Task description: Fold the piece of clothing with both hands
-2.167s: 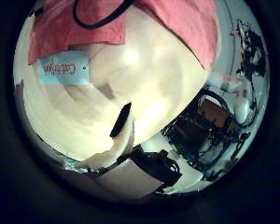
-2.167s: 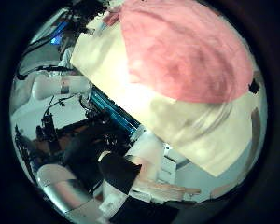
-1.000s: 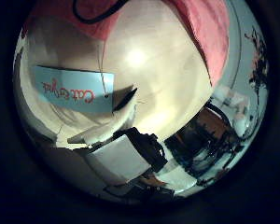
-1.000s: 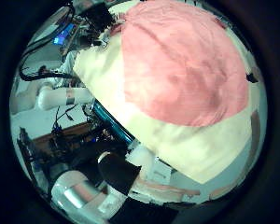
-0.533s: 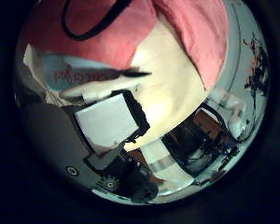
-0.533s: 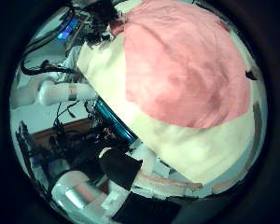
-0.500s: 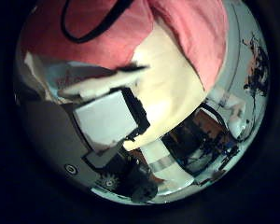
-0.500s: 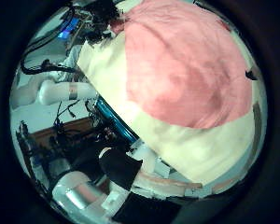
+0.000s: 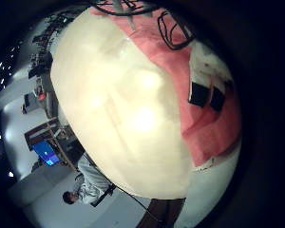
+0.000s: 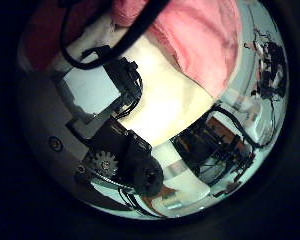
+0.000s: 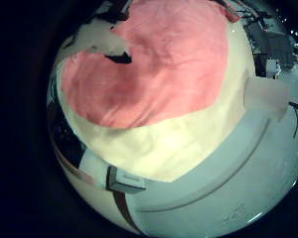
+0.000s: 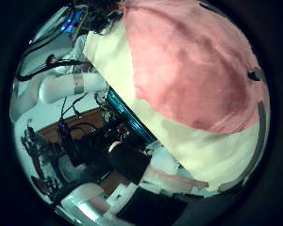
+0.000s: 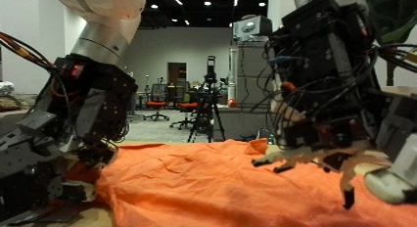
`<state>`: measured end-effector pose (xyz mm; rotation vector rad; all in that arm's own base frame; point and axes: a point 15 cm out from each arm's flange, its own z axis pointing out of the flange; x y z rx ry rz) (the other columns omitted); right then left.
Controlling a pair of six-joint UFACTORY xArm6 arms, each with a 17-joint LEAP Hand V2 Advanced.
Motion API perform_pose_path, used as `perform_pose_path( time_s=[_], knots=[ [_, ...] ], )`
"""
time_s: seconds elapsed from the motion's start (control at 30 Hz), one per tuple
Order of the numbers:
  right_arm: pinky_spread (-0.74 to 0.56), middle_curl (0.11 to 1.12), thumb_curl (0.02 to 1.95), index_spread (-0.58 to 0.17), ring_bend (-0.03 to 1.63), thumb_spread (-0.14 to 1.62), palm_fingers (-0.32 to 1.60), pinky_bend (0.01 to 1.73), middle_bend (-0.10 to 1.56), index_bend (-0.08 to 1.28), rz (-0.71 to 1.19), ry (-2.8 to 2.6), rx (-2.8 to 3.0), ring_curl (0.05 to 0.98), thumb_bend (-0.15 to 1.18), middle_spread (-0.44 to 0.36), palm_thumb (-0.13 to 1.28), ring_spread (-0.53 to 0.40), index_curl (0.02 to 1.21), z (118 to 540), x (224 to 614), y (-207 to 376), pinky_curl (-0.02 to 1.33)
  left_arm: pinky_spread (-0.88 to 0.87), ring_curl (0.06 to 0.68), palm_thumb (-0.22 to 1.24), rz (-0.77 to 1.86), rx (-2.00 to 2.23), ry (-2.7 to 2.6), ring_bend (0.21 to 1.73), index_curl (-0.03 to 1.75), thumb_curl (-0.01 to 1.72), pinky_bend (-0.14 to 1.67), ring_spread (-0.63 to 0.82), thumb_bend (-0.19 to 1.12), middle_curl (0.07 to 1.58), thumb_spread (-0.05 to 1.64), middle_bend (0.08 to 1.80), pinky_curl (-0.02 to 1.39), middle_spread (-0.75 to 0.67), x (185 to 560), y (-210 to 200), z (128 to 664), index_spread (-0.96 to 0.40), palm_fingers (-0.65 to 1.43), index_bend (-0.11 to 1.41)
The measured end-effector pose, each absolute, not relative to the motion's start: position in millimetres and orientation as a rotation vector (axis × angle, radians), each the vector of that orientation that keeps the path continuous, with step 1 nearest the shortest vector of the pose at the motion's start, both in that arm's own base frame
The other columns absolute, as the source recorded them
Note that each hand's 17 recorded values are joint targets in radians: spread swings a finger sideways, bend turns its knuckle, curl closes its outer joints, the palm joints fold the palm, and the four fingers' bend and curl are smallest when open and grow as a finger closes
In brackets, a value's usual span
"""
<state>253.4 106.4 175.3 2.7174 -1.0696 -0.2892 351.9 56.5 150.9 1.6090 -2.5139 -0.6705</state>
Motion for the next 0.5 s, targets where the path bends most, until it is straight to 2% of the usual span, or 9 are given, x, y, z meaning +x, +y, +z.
perform_pose_path(
  time_s=[0.17,0.4,0.5],
  knots=[
    [0.21,0.30,0.29,-0.292,0.41,0.99,0.50,1.72,0.20,0.14,-0.223,-1.011,2.771,0.297,-0.01,-0.050,0.23,0.000,0.18,155.6,251.0,134.8,0.39,-0.63,0.546,0.72,-0.671,1.612,-2.512,1.27,0.93,0.43,1.12,-0.43,-0.02,0.89,1.12,1.08,0.63,-0.48,351.9,56.6,152.0,-0.66,1.13,0.54],
    [0.20,0.31,0.31,-0.298,0.36,0.97,0.50,1.72,0.19,0.15,-0.205,-0.883,2.787,0.284,-0.01,-0.079,0.36,0.011,0.19,146.0,233.8,152.2,0.38,-0.63,0.542,0.72,-0.674,1.617,-2.506,1.28,0.97,0.45,1.13,-0.43,-0.02,0.89,1.12,1.08,0.63,-0.48,351.4,57.9,152.0,-0.67,1.13,0.53],
    [0.19,0.31,0.32,-0.307,0.34,0.96,0.50,1.73,0.18,0.15,-0.200,-0.855,2.788,0.281,-0.02,-0.065,0.39,0.013,0.20,144.8,229.8,157.1,0.38,-0.63,0.541,0.72,-0.674,1.617,-2.509,1.28,0.98,0.45,1.13,-0.43,-0.02,0.89,1.12,1.08,0.63,-0.48,352.6,58.1,153.0,-0.67,1.13,0.53]
  ],
)
